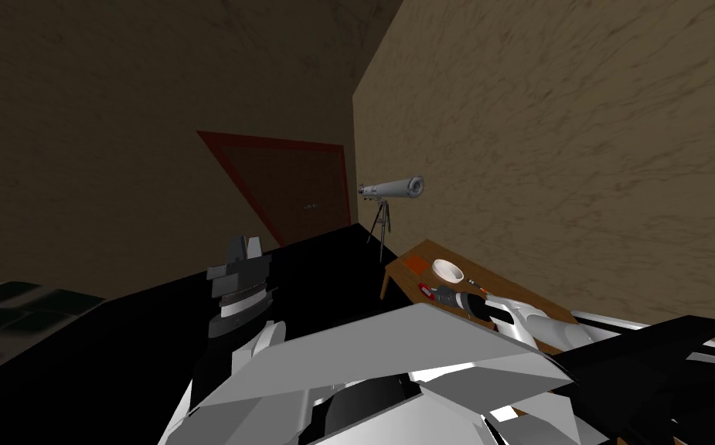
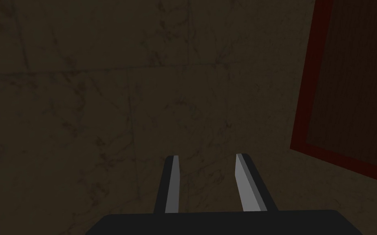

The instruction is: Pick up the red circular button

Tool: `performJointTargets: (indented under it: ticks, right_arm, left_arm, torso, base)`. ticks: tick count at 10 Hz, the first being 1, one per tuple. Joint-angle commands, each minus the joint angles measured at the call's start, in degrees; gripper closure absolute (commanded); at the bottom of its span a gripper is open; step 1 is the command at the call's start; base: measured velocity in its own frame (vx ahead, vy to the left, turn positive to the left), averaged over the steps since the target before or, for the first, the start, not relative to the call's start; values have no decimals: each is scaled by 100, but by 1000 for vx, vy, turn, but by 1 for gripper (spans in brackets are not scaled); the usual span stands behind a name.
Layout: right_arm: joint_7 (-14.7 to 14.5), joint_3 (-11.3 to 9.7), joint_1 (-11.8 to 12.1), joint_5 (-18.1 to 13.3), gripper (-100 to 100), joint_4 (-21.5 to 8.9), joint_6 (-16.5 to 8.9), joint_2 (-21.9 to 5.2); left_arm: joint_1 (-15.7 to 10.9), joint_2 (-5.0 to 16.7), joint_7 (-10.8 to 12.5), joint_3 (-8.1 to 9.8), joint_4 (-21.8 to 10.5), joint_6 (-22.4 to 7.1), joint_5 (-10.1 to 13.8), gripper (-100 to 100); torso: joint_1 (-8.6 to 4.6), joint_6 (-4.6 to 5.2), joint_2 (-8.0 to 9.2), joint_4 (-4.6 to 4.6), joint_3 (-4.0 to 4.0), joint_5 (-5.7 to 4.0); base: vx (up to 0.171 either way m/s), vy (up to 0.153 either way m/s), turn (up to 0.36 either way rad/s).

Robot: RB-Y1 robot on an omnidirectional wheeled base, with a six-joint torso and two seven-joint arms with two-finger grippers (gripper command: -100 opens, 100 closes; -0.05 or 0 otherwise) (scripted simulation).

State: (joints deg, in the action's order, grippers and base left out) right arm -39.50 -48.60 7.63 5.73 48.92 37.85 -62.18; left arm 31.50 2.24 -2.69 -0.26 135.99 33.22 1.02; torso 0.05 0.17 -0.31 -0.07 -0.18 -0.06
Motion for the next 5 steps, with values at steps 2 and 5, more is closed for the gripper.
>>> performJointTargets:
  ticks: [2,5]
  right_arm:
    - [0,0,0,0,0,0,-1,0]
    - [32,-94,48,85,100,88,114,-227]
  left_arm:
    - [0,0,0,0,0,0,0,0]
    - [0,0,0,0,0,0,0,0]
  torso:
    - [0,0,0,0,0,0]
    - [14,6,3,-2,0,5]
  base:
    - [0,0,0]
    - [3,29,-70]
